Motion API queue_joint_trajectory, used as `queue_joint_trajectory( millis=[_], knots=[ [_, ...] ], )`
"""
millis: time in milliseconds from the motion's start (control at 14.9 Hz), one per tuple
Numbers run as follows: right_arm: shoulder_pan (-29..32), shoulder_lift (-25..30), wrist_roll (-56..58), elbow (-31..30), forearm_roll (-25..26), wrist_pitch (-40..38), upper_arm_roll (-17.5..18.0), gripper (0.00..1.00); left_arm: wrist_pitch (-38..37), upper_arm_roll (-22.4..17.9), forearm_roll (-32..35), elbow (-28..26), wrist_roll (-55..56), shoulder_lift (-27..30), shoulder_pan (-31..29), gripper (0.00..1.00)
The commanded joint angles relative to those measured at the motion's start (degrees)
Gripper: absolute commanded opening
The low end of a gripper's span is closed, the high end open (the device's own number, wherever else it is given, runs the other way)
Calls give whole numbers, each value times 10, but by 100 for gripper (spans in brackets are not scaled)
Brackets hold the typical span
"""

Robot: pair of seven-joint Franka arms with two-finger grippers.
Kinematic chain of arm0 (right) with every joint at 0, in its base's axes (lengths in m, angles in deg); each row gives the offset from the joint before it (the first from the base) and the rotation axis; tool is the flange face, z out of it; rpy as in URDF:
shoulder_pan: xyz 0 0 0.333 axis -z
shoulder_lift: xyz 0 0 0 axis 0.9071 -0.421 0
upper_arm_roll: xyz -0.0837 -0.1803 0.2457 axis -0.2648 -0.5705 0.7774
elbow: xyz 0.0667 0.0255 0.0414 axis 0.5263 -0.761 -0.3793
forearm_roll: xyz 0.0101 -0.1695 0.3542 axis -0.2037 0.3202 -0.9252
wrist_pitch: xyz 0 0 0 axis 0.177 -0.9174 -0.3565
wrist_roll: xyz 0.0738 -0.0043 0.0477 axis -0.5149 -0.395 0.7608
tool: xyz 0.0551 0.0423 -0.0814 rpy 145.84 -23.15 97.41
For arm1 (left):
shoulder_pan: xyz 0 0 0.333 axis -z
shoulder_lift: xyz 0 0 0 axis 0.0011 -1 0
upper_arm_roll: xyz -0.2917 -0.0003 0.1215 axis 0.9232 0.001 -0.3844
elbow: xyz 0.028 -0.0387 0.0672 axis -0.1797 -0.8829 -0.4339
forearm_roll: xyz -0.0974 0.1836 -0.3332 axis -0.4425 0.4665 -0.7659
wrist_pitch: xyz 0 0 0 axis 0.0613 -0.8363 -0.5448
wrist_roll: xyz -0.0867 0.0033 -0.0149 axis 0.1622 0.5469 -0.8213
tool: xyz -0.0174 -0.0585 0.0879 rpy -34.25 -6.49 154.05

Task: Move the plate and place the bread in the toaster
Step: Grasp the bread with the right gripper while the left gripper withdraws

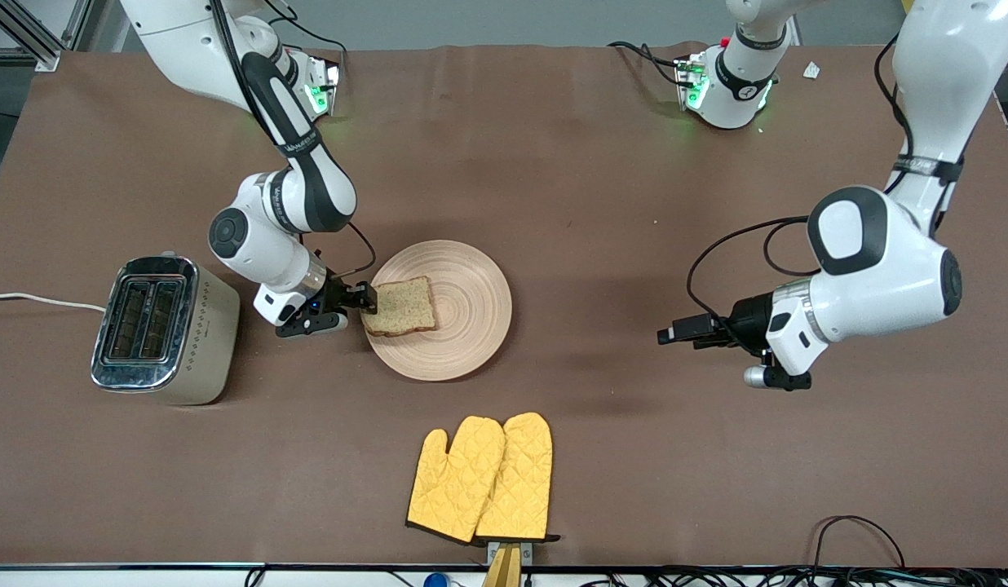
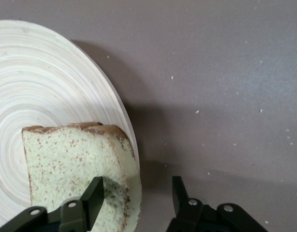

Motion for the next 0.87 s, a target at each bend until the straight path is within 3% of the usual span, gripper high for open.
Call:
queue_joint_trajectory(
  millis=[0, 135, 336, 471, 605, 740, 807],
  knots=[
    [-4, 8, 4, -6, -16, -8, -2, 57, -59, -3, 63, -4, 58, 69, -5, 100],
    [-4, 9, 4, -6, -16, -10, -2, 52, -136, -4, 132, 19, 72, 102, -5, 100],
    [-4, 12, 5, -6, -16, -21, -2, 41, -260, -1, 221, 108, 66, 112, -4, 100],
    [-4, 12, 4, -6, -17, -21, -2, 31, -311, 2, 270, 150, 65, 113, -3, 100],
    [-5, 12, 5, -6, -17, -21, -2, 23, -334, -4, 298, 158, 64, 143, 5, 100],
    [-5, 14, 5, -6, -17, -22, -2, 14, -340, -54, 304, 151, 61, 182, 44, 100],
    [-6, 15, 4, -6, -17, -23, -3, 10, -342, -120, 296, 151, 59, 196, 93, 100]
  ],
)
